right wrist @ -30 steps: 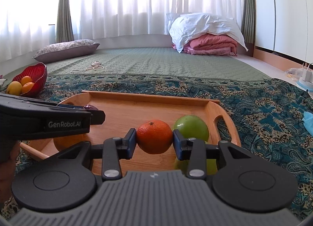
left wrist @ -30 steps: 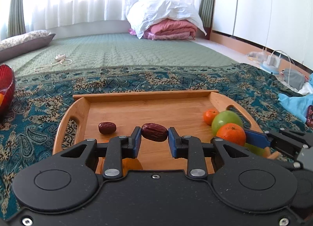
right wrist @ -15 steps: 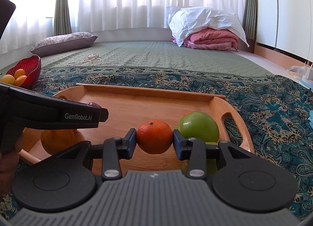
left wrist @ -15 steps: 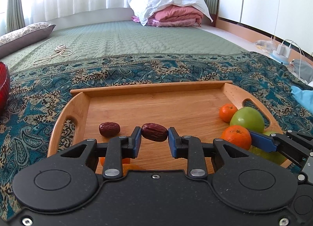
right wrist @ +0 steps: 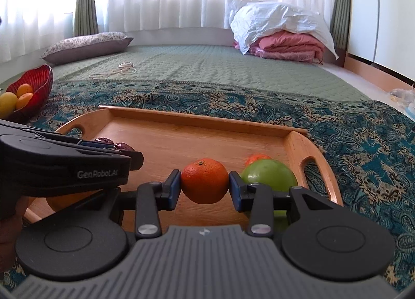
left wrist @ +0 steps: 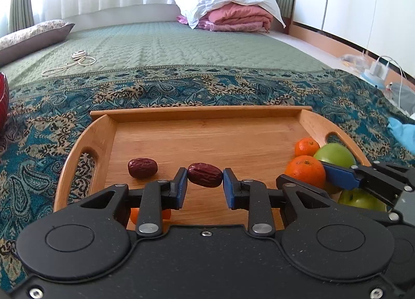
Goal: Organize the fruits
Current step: 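Carry the date in the left tool while right tool carries the tangerine over the tray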
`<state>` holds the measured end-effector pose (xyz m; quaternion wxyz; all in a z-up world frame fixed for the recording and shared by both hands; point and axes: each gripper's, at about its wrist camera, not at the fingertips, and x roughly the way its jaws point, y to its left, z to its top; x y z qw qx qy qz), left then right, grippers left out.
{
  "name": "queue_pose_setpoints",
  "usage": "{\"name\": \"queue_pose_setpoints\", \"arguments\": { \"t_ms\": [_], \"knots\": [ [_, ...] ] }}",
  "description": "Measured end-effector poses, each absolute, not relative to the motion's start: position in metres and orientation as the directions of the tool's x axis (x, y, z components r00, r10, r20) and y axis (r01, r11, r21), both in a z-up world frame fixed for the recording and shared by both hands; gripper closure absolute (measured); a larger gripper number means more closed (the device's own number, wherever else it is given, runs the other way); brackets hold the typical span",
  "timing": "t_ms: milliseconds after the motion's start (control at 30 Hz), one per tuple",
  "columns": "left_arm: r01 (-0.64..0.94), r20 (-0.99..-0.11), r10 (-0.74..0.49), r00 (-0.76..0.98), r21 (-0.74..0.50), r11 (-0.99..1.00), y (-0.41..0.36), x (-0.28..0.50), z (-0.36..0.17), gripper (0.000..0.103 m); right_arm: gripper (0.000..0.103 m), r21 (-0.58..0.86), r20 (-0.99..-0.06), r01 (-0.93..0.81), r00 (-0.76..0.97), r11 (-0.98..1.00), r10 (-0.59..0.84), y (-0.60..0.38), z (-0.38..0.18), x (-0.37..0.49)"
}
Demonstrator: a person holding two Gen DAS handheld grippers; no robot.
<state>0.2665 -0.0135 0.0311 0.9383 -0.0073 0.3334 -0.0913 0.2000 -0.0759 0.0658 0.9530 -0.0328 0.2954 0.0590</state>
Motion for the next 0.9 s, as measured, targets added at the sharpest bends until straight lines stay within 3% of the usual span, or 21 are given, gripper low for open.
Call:
{"name": "queue_pose_setpoints", "arguments": {
  "t_ms": [167, 567, 733, 900],
  "knots": [
    [0.157, -0.637, -0.166, 0.753, -0.071, 0.985, -0.010, 0.272, 0.026, 0.075, 0.058, -0.084, -0.611, -0.190, 0.785, 0.978, 0.100, -0.068, 0.065, 0.213],
    [0.168, -0.644, -0.171, 0.745, -0.066, 0.984, -0.013, 0.274, 0.021, 0.075, 0.059, -0.058, -0.651, -0.208, 0.750, 0.976, 0.121, -0.068, 0.057, 0.217],
    [0.168, -0.645, -0.171, 0.745, -0.067, 0.983, -0.013, 0.273, 0.021, 0.075, 0.050, -0.060, -0.649, -0.208, 0.751, 0.976, 0.120, -0.067, 0.056, 0.217],
    [0.163, -0.642, -0.167, 0.748, -0.067, 0.984, -0.014, 0.271, 0.023, 0.066, 0.043, -0.029, -0.636, -0.200, 0.759, 0.979, 0.136, -0.072, 0.059, 0.214]
  ]
}}
